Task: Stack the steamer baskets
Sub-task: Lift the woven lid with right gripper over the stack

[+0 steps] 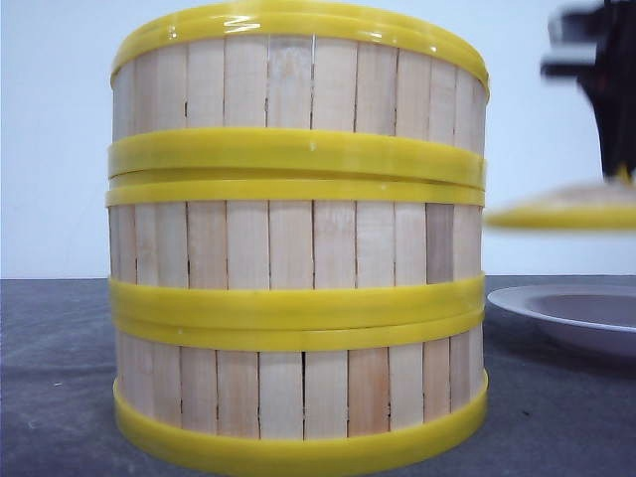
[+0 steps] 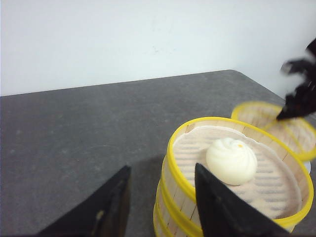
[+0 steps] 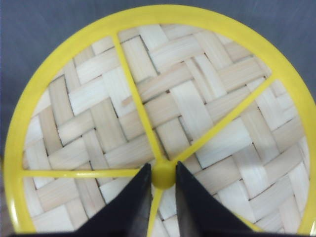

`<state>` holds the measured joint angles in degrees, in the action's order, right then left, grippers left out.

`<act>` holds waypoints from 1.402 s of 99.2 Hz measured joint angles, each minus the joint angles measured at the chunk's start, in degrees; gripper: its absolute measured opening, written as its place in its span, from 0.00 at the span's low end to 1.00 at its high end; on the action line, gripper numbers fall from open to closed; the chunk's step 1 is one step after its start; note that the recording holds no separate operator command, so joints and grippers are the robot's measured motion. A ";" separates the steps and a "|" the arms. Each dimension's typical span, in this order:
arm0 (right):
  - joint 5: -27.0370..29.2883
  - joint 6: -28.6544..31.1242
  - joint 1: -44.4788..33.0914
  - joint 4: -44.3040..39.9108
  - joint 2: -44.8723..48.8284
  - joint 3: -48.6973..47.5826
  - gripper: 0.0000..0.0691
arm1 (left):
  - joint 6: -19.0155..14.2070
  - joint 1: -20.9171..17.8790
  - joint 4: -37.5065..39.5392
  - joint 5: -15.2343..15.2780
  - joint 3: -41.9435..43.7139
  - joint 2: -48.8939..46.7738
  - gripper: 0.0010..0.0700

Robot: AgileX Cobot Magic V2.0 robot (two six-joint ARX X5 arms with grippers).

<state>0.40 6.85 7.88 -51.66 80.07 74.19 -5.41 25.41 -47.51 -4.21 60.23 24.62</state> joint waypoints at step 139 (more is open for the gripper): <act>-9.33 -1.66 38.14 -12.24 5.88 24.02 0.08 | 0.00 0.00 -0.02 0.00 0.00 0.00 0.33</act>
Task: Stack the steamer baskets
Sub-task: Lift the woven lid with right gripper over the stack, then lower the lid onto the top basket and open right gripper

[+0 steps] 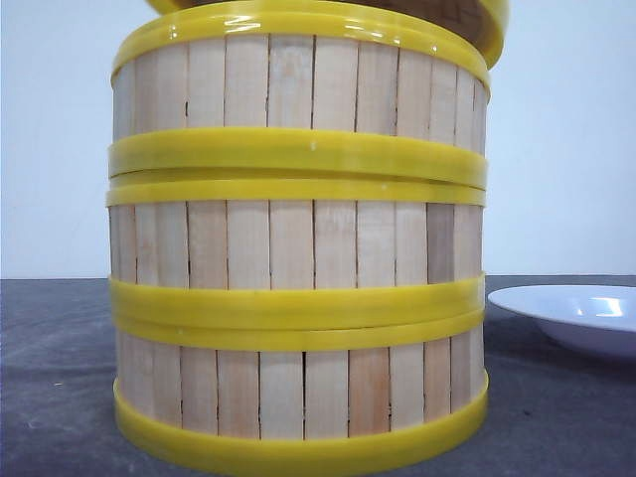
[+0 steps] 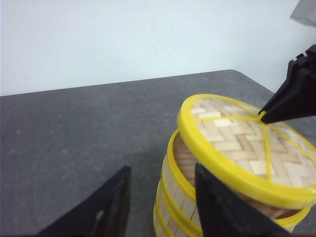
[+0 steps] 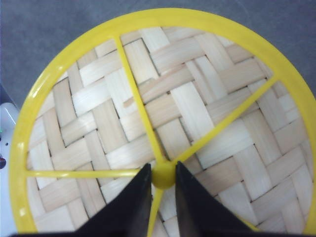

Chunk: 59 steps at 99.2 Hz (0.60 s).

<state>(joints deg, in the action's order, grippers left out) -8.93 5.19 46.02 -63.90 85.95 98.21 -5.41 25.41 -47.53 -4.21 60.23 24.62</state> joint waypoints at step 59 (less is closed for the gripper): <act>3.26 0.00 1.62 -0.13 3.89 0.00 0.08 | 0.00 0.00 0.02 0.00 0.00 0.00 0.33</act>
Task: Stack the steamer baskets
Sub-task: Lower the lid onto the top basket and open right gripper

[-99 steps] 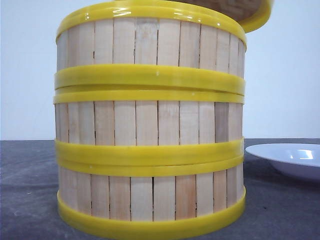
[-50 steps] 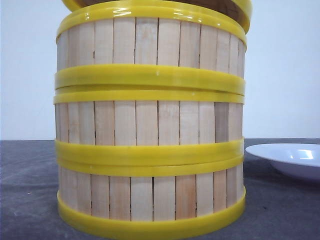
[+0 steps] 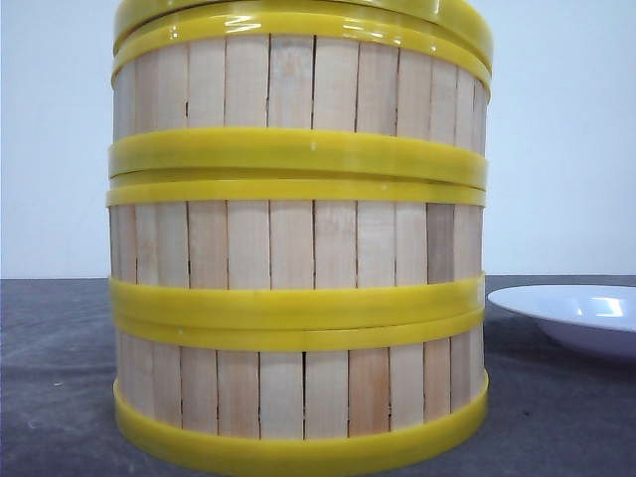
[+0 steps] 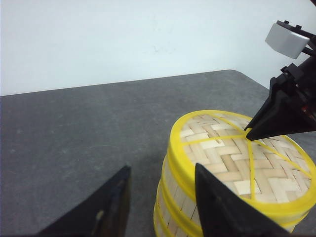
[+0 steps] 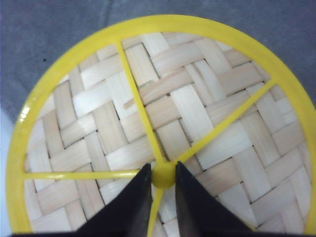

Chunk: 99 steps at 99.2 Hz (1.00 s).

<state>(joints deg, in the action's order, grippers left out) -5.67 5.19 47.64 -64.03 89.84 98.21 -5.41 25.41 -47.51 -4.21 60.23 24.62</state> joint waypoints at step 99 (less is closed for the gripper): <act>1.29 0.00 2.64 0.09 0.00 0.00 0.08 | 0.00 0.00 -0.28 -0.13 0.00 0.00 0.33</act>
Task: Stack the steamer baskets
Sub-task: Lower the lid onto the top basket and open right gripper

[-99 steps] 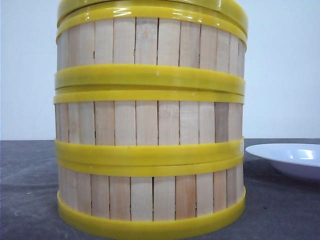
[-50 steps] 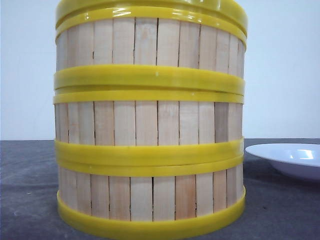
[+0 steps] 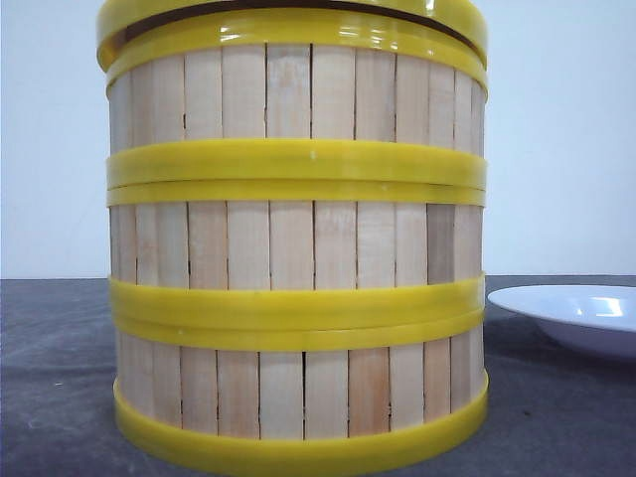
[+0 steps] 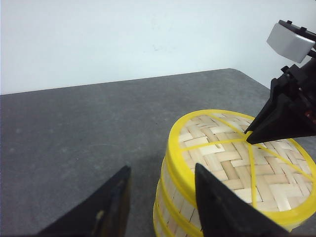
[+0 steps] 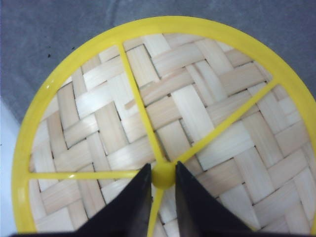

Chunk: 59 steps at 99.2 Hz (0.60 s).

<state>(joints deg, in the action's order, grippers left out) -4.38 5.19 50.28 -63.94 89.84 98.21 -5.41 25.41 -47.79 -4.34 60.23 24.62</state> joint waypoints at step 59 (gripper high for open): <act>1.53 -0.02 -0.09 -0.96 0.52 0.00 0.08 | 0.00 0.00 0.00 -0.07 0.00 0.00 0.33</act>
<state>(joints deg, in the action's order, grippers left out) -2.85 5.17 50.19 -64.90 90.37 98.21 -5.41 25.41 -47.79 -4.40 60.23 24.62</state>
